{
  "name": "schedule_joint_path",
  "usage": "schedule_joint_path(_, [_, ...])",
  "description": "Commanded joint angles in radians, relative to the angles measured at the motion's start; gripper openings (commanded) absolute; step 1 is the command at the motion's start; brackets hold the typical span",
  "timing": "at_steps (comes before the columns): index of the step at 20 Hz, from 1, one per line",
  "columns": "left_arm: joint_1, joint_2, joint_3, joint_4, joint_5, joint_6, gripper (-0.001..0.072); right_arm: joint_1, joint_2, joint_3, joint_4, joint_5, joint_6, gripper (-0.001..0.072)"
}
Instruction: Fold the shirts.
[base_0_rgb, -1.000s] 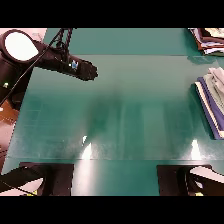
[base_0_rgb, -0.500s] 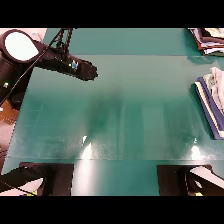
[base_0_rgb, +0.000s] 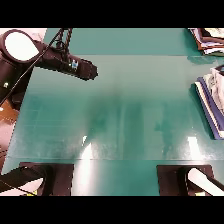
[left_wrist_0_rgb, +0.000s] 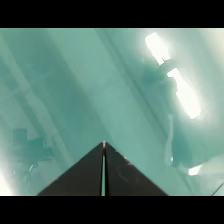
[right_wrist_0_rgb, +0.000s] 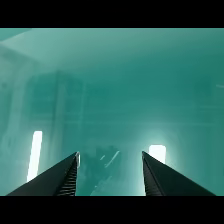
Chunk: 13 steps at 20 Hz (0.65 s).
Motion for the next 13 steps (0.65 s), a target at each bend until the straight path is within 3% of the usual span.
schedule_joint_path(1, [0.0, -0.001, 0.001, 0.0, 0.045, -0.001, 0.0027, 0.192, 0.001, 0.0, 0.016, -0.073, -0.003, 0.0413])
schedule_joint_path(3, [0.0, -0.001, 0.001, 0.0, 0.066, -0.001, 0.0027, 0.228, 0.001, 0.0, 0.016, -0.093, -0.003, 0.0064])
schedule_joint_path(4, [0.0, -0.001, 0.001, 0.0, 0.075, -0.001, 0.0027, 0.237, 0.001, 0.0, 0.016, -0.092, -0.002, 0.0016])
schedule_joint_path(13, [0.0, -0.001, 0.001, 0.0, 0.157, -0.001, 0.0027, 0.243, 0.001, 0.0, 0.016, -0.088, -0.003, 0.0015])
